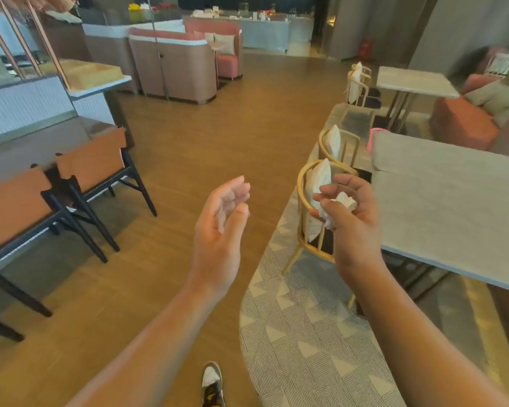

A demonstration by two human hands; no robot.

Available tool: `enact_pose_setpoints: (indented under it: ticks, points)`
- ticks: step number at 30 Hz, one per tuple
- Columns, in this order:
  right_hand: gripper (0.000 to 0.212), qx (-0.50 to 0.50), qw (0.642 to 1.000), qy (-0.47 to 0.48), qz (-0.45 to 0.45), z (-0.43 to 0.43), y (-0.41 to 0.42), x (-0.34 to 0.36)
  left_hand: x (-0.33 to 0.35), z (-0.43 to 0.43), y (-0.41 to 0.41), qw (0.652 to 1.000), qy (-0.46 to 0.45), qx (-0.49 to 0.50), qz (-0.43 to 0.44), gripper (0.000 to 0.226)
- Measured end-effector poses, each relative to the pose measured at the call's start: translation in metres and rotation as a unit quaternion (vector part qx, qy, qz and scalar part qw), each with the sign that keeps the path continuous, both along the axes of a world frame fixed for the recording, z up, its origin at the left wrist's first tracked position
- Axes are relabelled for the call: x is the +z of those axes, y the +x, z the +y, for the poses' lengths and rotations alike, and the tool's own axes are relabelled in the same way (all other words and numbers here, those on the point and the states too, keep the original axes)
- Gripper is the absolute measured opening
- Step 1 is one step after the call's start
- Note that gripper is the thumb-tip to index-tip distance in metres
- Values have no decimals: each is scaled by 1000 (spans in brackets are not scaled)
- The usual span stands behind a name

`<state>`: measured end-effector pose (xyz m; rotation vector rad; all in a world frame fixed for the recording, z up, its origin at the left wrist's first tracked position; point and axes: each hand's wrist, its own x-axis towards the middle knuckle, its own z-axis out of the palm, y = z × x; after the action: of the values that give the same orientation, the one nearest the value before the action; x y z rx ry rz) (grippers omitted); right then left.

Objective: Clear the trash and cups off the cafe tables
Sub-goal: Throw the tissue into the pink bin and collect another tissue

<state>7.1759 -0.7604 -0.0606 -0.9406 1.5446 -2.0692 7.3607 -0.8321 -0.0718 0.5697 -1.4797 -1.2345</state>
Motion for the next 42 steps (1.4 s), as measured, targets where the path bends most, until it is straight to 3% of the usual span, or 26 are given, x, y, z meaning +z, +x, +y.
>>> enact_pose_setpoints:
  ticks: [10,19,28,42]
  points:
    - [35,-3,999,-14,-32,-238,-14,-4,-2,-243,-19,1000,-5,-17,-18,45]
    - [33,-34,998,8,-46,-378,-59,-19,-11,-395,-71,999,6,-45,-24,42]
    - [21,-44,997,15,-59,-535,-165,-46,-29,-553,-184,998,8,-54,-41,38]
    - [8,-86,992,0,-93,-769,-374,-35,-14,-797,-396,997,12,-68,-22,39]
